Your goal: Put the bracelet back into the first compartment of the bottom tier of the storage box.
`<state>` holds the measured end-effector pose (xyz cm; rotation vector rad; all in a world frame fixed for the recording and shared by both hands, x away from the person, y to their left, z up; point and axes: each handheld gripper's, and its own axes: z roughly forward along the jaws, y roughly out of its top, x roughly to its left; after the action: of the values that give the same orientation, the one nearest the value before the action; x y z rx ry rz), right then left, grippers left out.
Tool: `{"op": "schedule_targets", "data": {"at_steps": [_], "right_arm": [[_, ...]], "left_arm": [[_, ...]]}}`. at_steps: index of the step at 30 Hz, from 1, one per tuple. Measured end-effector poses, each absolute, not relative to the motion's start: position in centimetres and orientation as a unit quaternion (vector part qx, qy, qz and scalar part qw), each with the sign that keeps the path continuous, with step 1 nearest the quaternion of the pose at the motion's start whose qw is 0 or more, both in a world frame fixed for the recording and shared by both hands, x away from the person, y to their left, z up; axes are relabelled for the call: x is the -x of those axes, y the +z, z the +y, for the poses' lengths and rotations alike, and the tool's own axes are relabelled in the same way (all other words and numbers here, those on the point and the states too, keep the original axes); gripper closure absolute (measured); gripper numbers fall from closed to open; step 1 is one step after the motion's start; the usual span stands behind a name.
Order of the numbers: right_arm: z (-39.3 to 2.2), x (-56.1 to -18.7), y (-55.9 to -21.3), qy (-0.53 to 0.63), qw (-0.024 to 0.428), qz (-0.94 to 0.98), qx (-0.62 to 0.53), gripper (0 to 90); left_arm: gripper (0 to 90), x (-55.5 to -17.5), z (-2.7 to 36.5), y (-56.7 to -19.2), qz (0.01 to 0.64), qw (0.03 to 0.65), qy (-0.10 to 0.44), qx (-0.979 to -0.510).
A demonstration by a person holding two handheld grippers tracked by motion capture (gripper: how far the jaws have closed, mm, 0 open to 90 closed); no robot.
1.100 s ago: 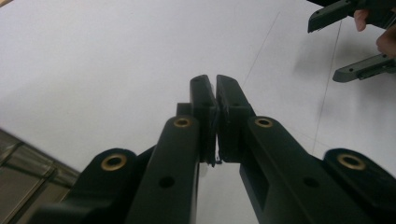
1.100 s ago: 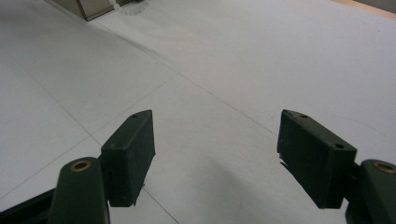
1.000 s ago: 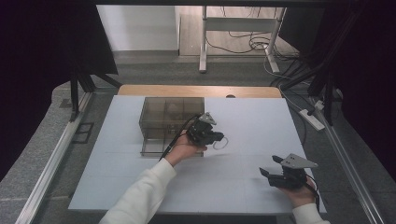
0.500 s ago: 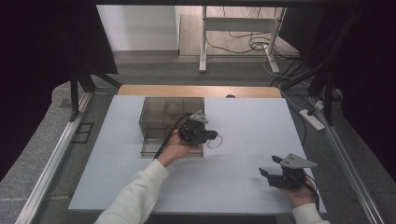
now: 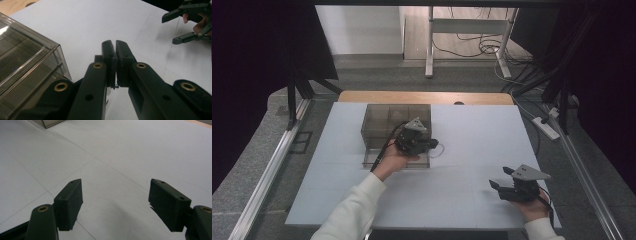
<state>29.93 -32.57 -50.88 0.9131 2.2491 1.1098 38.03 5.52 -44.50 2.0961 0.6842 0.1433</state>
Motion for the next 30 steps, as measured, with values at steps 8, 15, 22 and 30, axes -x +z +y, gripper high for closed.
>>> {"op": "schedule_targets", "data": {"at_steps": [8, 15, 22, 30], "right_arm": [[-32.6, -29.9, -50.9, 0.405, 0.234, 0.819, -0.333, 27.1], [-32.6, -29.9, -50.9, 0.404, 0.234, 0.819, -0.334, 27.1], [-32.6, -29.9, -50.9, 0.404, 0.234, 0.819, -0.334, 27.0], [-32.5, -29.9, -51.0, 0.402, 0.234, 0.820, -0.334, 27.0]], "left_arm": [[86.6, -37.7, 6.6, -44.3, 0.284, 0.454, 0.064, -0.842], [86.6, -37.6, 7.4, -44.5, 0.288, 0.454, 0.066, -0.840], [86.6, -37.4, 8.3, -44.3, 0.296, 0.456, 0.071, -0.836], [86.6, -37.1, 9.6, -44.4, 0.306, 0.466, 0.075, -0.827]]}}
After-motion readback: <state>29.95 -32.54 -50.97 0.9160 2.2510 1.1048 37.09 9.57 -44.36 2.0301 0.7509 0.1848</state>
